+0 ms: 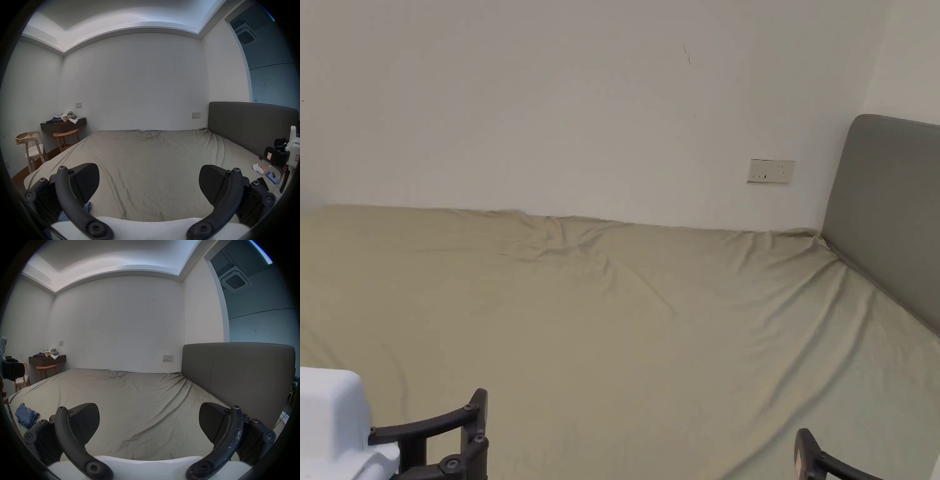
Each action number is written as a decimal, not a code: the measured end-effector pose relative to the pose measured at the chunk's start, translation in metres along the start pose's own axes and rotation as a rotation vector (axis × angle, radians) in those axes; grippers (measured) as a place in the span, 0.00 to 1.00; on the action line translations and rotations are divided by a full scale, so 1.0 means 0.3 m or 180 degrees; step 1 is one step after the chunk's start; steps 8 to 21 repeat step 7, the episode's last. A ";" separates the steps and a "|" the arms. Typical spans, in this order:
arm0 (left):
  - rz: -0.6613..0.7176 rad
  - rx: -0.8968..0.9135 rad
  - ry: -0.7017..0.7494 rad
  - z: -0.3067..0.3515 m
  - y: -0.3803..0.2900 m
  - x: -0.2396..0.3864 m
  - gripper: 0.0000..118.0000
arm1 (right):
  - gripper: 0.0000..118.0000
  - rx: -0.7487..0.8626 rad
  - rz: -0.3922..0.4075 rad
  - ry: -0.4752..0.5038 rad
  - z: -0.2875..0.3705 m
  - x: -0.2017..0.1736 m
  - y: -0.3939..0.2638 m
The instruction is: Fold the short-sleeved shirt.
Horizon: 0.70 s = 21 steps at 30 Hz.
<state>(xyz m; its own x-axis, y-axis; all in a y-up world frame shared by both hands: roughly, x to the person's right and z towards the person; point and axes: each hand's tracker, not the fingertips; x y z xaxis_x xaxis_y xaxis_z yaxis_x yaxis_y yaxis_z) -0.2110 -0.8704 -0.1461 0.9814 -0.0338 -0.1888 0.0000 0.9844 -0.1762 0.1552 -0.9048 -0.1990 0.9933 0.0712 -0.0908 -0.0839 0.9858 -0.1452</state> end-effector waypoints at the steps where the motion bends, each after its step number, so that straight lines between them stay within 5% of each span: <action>1: 0.0001 -0.0004 -0.0002 -0.003 -0.001 0.000 1.00 | 1.00 -0.0006 0.0007 -0.0001 -0.002 0.000 0.000; 21: 0.0032 -0.0007 -0.0061 -0.011 -0.001 -0.001 1.00 | 1.00 -0.0025 0.0026 -0.0029 -0.014 0.000 -0.002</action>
